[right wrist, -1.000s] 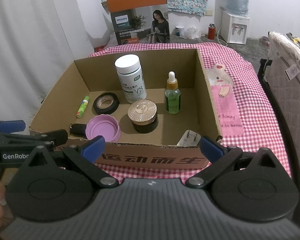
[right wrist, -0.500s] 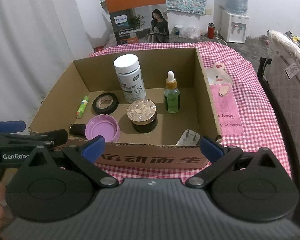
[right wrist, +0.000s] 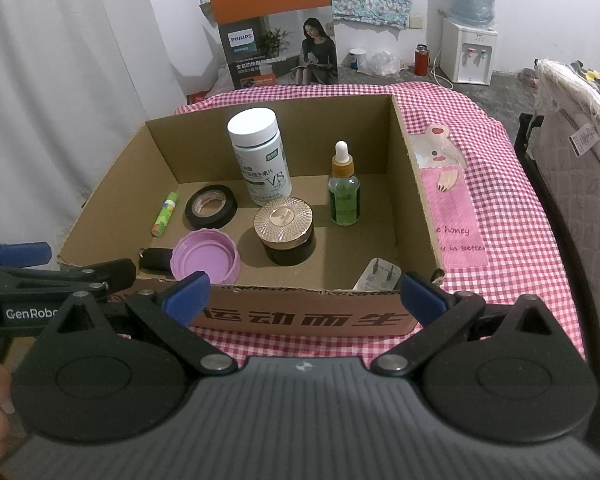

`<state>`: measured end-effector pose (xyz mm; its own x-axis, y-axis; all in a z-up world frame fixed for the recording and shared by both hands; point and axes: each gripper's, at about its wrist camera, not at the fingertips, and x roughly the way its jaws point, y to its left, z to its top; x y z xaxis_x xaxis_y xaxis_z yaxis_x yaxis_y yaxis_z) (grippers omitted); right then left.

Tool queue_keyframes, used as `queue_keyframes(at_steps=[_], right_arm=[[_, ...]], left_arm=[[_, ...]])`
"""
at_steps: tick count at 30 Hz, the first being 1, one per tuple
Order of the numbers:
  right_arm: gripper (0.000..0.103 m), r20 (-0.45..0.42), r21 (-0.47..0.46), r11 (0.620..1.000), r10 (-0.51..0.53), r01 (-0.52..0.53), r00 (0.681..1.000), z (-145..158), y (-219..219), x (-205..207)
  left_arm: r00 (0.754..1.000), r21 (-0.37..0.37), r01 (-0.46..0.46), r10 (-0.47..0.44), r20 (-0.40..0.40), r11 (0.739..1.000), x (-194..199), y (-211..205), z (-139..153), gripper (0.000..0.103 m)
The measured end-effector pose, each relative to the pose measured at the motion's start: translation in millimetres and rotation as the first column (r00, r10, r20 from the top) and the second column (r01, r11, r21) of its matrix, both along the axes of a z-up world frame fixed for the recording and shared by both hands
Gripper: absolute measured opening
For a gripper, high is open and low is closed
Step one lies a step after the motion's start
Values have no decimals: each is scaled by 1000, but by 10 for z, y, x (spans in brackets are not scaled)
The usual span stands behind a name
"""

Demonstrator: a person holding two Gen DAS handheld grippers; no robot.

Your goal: Organize rigid objects

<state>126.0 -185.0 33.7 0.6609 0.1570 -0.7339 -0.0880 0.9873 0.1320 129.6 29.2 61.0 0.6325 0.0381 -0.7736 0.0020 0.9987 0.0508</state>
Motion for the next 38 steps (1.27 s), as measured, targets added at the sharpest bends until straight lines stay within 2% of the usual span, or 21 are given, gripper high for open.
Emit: queue_keyframes(at_steps=[38], right_arm=[[102, -9, 26, 1000, -13, 13, 1000, -1, 2, 12]], left_arm=[[1000, 2, -2, 2, 3, 1000, 2, -34, 39, 103]])
